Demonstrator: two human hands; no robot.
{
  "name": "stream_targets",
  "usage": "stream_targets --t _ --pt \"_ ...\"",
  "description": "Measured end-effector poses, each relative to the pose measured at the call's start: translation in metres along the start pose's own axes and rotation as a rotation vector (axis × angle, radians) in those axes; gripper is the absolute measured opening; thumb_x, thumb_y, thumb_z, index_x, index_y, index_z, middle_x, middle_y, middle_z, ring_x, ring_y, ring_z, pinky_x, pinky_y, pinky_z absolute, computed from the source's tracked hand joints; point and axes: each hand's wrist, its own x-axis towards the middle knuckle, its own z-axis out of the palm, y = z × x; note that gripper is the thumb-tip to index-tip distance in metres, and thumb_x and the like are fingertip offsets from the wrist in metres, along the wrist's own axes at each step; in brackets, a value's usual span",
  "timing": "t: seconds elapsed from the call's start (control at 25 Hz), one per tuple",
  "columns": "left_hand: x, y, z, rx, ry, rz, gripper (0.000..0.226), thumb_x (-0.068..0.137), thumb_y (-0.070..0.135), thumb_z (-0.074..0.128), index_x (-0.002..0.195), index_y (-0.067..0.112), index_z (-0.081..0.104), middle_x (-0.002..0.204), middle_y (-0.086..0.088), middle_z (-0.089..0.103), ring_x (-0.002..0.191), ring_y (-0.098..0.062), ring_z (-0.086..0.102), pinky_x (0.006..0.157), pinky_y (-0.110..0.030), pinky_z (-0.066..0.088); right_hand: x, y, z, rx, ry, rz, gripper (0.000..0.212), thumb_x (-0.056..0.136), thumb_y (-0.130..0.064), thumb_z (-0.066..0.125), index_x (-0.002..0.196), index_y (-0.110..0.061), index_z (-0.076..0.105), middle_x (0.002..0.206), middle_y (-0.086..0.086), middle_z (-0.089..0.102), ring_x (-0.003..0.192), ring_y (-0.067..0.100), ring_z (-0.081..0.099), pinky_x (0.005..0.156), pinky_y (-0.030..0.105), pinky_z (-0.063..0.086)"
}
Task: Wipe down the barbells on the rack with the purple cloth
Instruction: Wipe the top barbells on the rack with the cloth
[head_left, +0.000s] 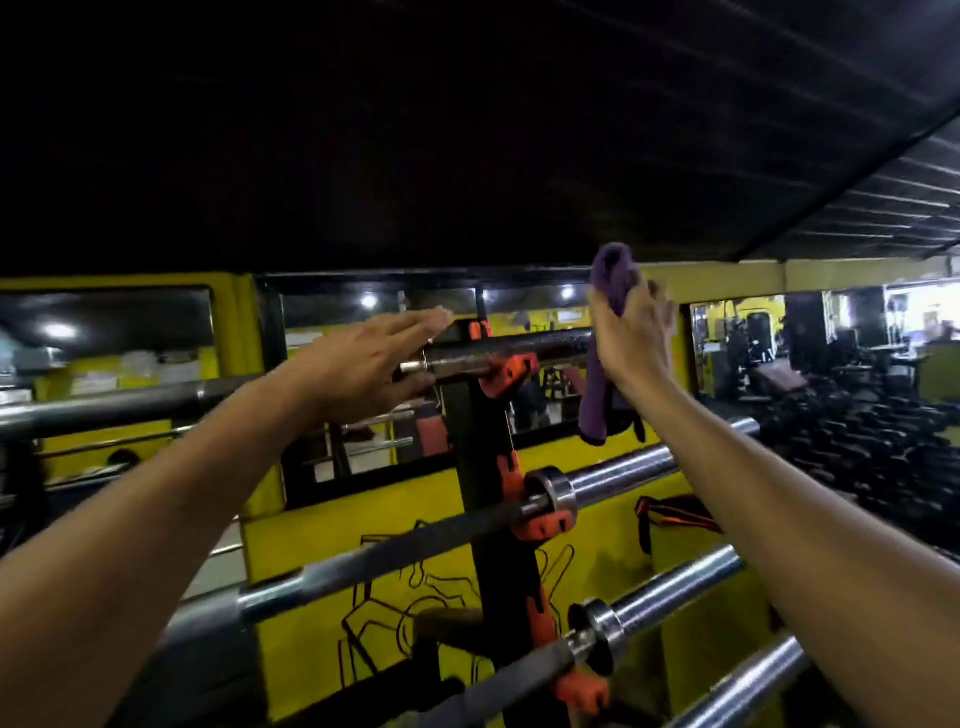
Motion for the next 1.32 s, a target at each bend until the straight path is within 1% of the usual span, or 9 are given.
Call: stream_targets --t 0.12,0.24,0.4,0.56,0.8,0.96,1.08,1.24,1.32 --pt "0.008 -0.012 -0.001 -0.002 -0.031 0.016 0.067 0.101 0.052 0.039 0.158 0.035 0.008 0.164 0.011 0.015 0.148 -0.013 0.022 0.121 -0.038 0.019 0.02 0.007 0.044 -0.265 -0.19 -0.243 0.061 0.097 -0.061 0.037 0.136 -0.015 0.043 0.134 0.013 0.049 0.122 0.036 0.05 0.102 0.05 0.04" --pt "0.01 -0.016 0.012 -0.037 -0.075 0.042 0.066 0.102 0.054 0.031 0.158 0.034 0.004 0.165 0.014 0.007 0.15 -0.008 0.013 0.123 -0.033 0.016 0.02 0.038 0.055 -0.379 -0.275 -0.485 0.056 0.096 -0.069 0.031 0.111 -0.02 0.054 0.094 0.001 0.061 0.092 0.029 0.06 0.085 0.04 0.042" --pt "0.012 -0.018 0.013 -0.097 -0.014 0.094 0.066 0.103 0.049 0.038 0.159 0.03 0.01 0.164 0.014 0.013 0.148 -0.004 0.017 0.115 -0.021 0.013 0.062 0.024 0.049 -0.4 -0.422 -0.212 0.046 0.098 -0.058 0.046 0.095 -0.017 0.067 0.096 0.009 0.07 0.088 0.026 0.063 0.075 0.037 0.044" --pt "0.015 -0.025 0.015 -0.129 -0.011 0.101 0.067 0.102 0.052 0.04 0.158 0.032 0.011 0.164 0.014 0.014 0.148 -0.004 0.017 0.115 -0.023 0.014 0.082 -0.02 0.072 -0.501 -0.722 -0.202 0.031 0.102 -0.045 0.048 0.098 -0.03 0.075 0.105 0.003 0.07 0.103 0.024 0.065 0.095 0.041 0.048" --pt "0.014 -0.022 0.015 -0.185 -0.075 0.103 0.064 0.104 0.051 0.03 0.159 0.034 0.001 0.164 0.019 0.004 0.149 -0.002 0.006 0.117 -0.024 0.009 0.004 0.047 0.057 -0.112 -0.166 -0.487 0.055 0.094 -0.059 0.042 0.094 -0.01 0.068 0.091 0.003 0.064 0.088 0.02 0.056 0.077 0.035 0.044" --pt "0.013 -0.022 0.016 -0.184 -0.062 0.114 0.057 0.106 0.047 0.025 0.158 0.035 0.008 0.164 0.02 0.006 0.15 -0.003 0.007 0.117 -0.024 0.01 0.073 0.028 0.055 -0.212 -0.515 -0.082 0.049 0.1 -0.052 0.048 0.095 -0.01 0.073 0.094 0.015 0.073 0.093 0.038 0.067 0.081 0.04 0.049" --pt "0.016 -0.023 0.017 -0.139 -0.056 0.132 0.055 0.106 0.047 0.022 0.158 0.036 0.009 0.164 0.019 0.009 0.149 -0.005 0.012 0.118 -0.027 0.016 0.093 0.005 0.059 -0.333 -0.741 -0.1 0.04 0.104 -0.043 0.047 0.093 -0.016 0.075 0.095 0.007 0.073 0.093 0.028 0.068 0.084 0.036 0.048" --pt "0.017 -0.023 0.018 -0.113 -0.065 0.133 0.055 0.106 0.047 0.022 0.158 0.034 0.009 0.165 0.017 0.01 0.149 -0.007 0.014 0.122 -0.036 0.021 0.018 0.03 0.057 -0.153 -0.256 -0.326 0.047 0.1 -0.056 0.044 0.097 -0.015 0.067 0.092 0.002 0.063 0.086 0.019 0.056 0.074 0.033 0.041" --pt "0.017 -0.024 0.019 -0.108 -0.093 0.119 0.057 0.105 0.05 0.019 0.158 0.034 0.006 0.165 0.017 0.006 0.151 -0.007 0.01 0.123 -0.04 0.02 -0.014 0.057 0.054 -0.217 -0.128 -0.482 0.056 0.099 -0.058 0.04 0.123 -0.012 0.062 0.114 0.008 0.061 0.106 0.023 0.052 0.09 0.034 0.04"
